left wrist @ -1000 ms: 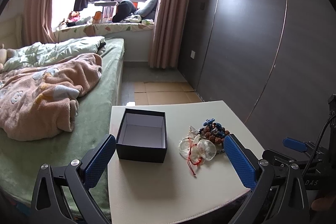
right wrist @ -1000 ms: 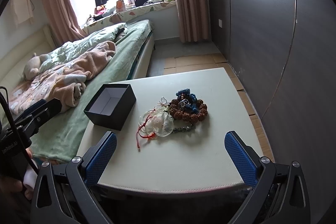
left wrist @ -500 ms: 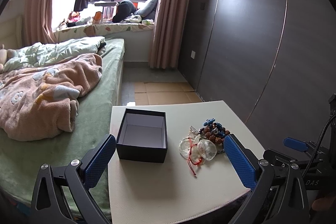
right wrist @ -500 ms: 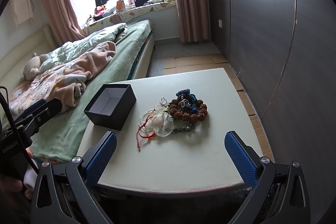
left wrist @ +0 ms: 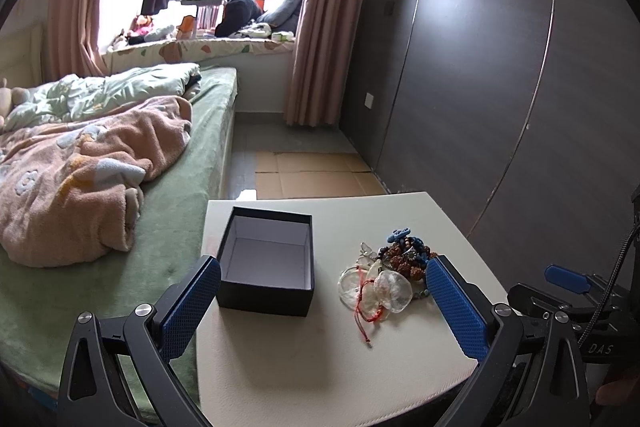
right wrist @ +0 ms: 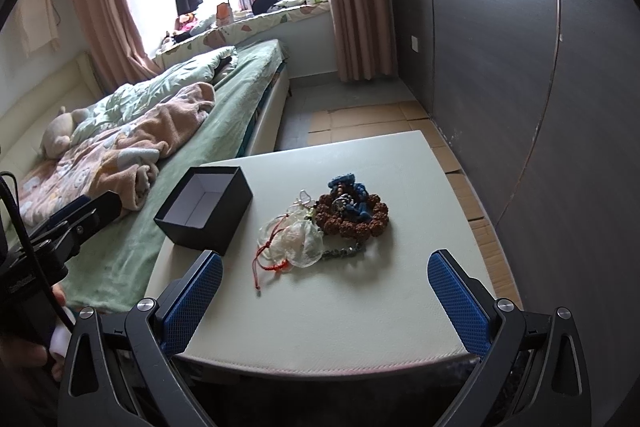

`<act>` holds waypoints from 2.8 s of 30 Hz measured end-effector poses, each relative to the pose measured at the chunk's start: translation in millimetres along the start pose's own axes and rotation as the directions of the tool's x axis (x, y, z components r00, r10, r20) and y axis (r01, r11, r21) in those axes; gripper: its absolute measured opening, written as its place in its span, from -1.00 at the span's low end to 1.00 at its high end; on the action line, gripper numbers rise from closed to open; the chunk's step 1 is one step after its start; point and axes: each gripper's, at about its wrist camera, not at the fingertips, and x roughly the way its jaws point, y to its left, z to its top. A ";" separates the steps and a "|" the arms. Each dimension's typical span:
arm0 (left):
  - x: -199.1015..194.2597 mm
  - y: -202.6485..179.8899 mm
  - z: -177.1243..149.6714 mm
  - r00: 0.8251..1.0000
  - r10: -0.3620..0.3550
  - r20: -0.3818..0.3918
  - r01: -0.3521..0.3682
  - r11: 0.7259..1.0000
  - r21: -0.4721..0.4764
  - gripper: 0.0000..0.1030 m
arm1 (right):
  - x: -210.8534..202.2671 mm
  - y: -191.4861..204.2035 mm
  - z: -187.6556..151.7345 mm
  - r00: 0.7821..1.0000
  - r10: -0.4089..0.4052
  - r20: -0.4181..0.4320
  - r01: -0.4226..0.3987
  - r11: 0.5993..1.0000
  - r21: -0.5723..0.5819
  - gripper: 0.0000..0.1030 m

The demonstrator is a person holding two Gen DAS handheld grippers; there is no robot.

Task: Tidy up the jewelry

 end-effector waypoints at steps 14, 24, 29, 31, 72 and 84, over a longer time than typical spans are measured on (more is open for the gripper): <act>68.8 -15.9 11.4 0.994 -0.054 -0.096 0.056 0.998 0.014 0.93 | 39.3 -31.7 24.1 0.998 -0.034 -0.048 0.039 0.993 0.115 1.00; 116.9 -29.8 8.1 0.972 -0.135 -0.193 0.135 0.991 -0.013 0.42 | 70.9 -70.0 30.8 0.994 -0.006 -0.113 0.038 0.959 0.280 0.83; 139.4 -39.4 3.4 0.956 -0.166 -0.244 0.168 0.986 -0.013 0.31 | 86.1 -84.3 31.6 0.990 0.039 -0.133 0.011 0.933 0.359 0.67; 147.4 -43.7 1.0 0.949 -0.172 -0.264 0.177 0.984 -0.003 0.26 | 90.9 -87.7 32.9 0.990 0.050 -0.135 0.004 0.926 0.378 0.66; 126.1 -14.4 26.5 0.946 -0.271 -0.177 0.263 0.963 -0.065 -0.99 | 181.9 -92.9 -4.1 0.907 0.357 -0.224 -0.095 0.692 0.716 -0.07; 86.5 7.7 35.7 0.963 -0.260 -0.065 0.254 0.963 -0.087 -0.99 | 143.7 -77.0 10.8 0.942 0.324 -0.085 -0.198 0.744 0.638 -0.66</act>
